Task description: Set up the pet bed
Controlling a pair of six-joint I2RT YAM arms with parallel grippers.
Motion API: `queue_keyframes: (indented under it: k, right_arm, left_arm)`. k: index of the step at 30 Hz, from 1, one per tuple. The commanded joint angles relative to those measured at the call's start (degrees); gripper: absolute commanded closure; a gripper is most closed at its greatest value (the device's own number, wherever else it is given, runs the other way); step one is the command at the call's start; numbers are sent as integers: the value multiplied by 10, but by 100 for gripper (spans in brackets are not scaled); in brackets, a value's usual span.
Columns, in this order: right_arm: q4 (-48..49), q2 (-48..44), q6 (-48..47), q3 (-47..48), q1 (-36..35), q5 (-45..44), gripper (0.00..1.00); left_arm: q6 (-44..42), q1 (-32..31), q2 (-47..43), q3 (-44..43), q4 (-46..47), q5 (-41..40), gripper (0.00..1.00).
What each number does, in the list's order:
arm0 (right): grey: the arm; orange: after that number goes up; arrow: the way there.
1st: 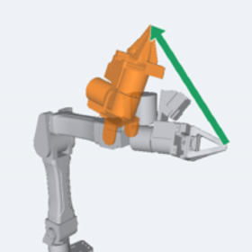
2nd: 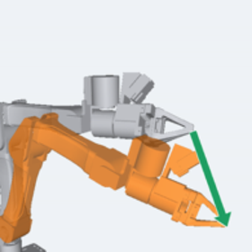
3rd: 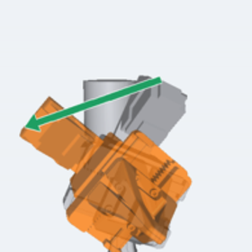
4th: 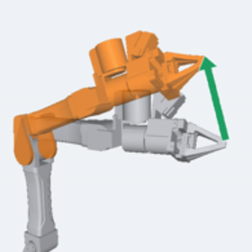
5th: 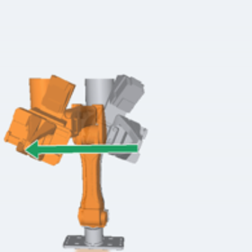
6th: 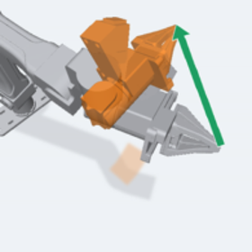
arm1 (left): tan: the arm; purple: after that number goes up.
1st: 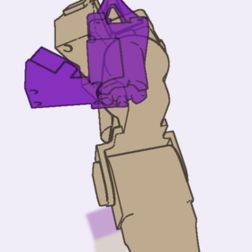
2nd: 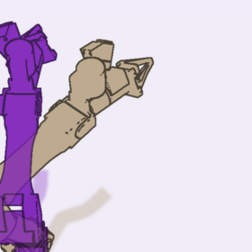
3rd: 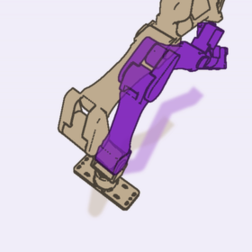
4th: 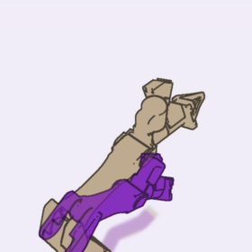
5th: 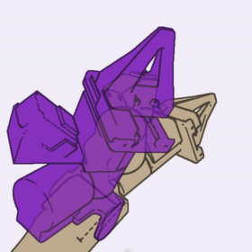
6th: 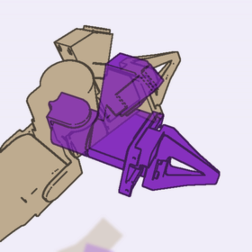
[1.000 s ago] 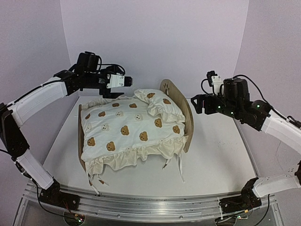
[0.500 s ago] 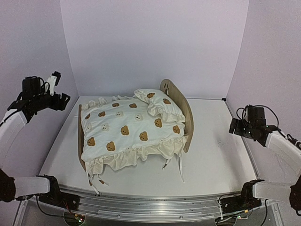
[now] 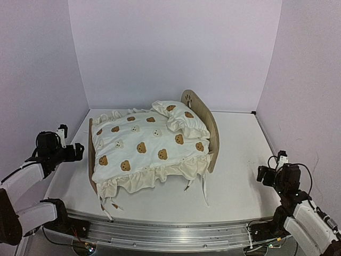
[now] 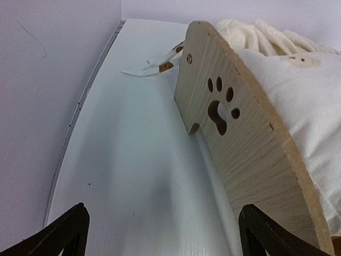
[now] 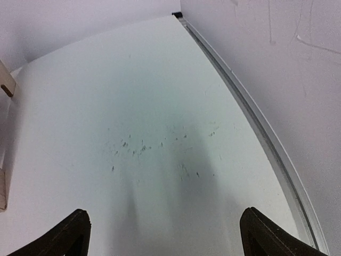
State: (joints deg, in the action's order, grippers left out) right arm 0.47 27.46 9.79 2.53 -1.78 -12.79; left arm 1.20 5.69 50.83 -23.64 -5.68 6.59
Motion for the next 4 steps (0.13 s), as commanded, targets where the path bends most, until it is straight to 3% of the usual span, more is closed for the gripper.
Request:
queue_keyframes:
  k: [1,4]
  right_arm:
    - [74,-58,10,-65,1,-19,2]
    - [75,-75,14,-75,1,-24,2]
  left_arm:
    - [31,3,-11,50,130,-1,0]
    - [43,3,-11,63,143,-12,0]
